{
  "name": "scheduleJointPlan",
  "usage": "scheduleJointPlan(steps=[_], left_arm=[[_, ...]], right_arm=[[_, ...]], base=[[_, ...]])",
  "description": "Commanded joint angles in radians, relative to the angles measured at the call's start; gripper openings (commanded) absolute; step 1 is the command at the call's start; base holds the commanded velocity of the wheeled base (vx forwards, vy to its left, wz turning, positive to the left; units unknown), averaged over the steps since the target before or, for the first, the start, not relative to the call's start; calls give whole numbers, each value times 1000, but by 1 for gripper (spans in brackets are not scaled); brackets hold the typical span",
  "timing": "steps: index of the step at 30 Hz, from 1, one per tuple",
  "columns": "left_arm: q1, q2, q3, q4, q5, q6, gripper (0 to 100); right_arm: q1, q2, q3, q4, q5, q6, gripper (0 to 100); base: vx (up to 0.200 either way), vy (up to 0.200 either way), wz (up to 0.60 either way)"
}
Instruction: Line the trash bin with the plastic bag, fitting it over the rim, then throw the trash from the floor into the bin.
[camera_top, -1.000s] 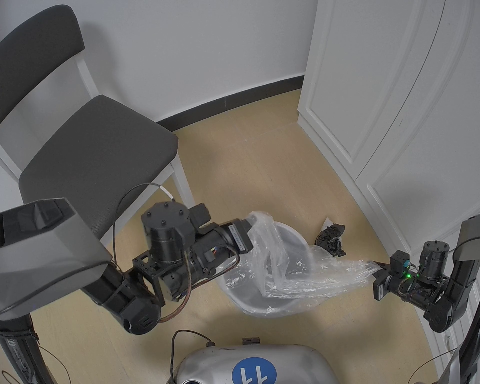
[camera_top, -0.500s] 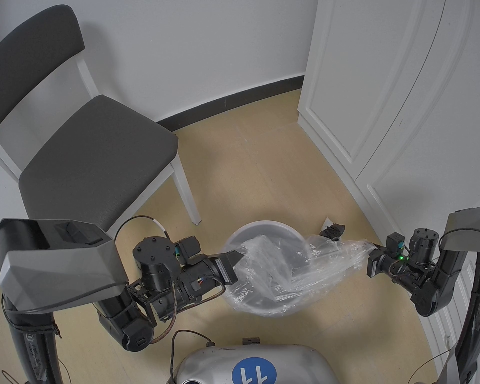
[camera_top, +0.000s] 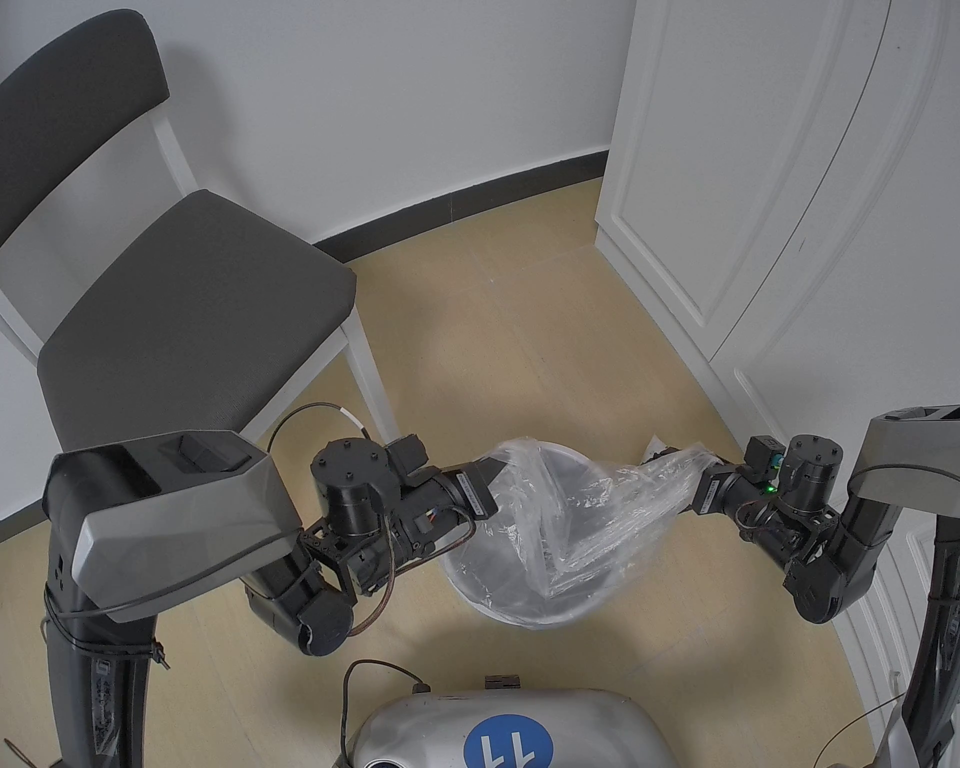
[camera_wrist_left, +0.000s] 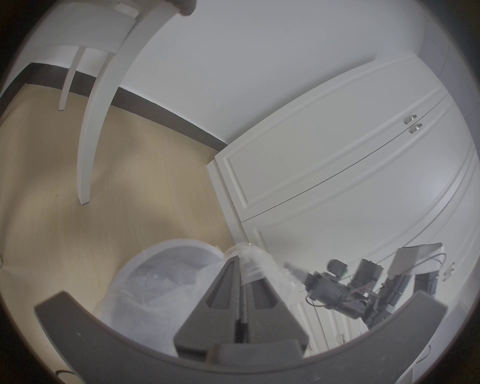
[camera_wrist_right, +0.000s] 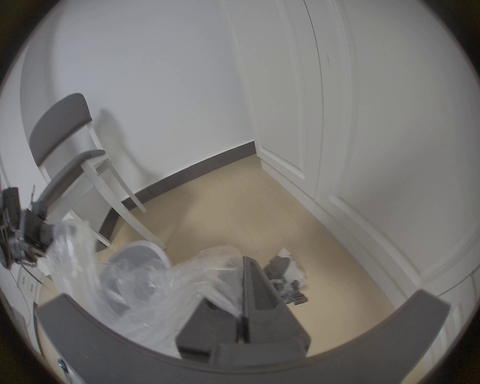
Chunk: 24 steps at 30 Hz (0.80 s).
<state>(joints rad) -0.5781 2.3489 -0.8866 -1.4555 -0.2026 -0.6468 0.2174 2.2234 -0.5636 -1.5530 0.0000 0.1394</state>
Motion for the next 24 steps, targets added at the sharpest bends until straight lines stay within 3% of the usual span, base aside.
scheduleJointPlan(steps=[1,5,16,24], left_arm=[[38,58,-121,72,0,1,0],[50,102,-198,101,0,1,0],[1,231,-328,133,5,-1,0],[-25,277,-361,172,6,3,0]], right_arm=[[65,-1,-32,-18,-35,54,0],[71,15,-64,-18,-69,68,0],[8,-62,-59,-18,-58,72,0],[30,-122,-25,-18,-52,72,0]], base=[[0,0,0],[0,0,0],[0,0,0],[0,0,0]])
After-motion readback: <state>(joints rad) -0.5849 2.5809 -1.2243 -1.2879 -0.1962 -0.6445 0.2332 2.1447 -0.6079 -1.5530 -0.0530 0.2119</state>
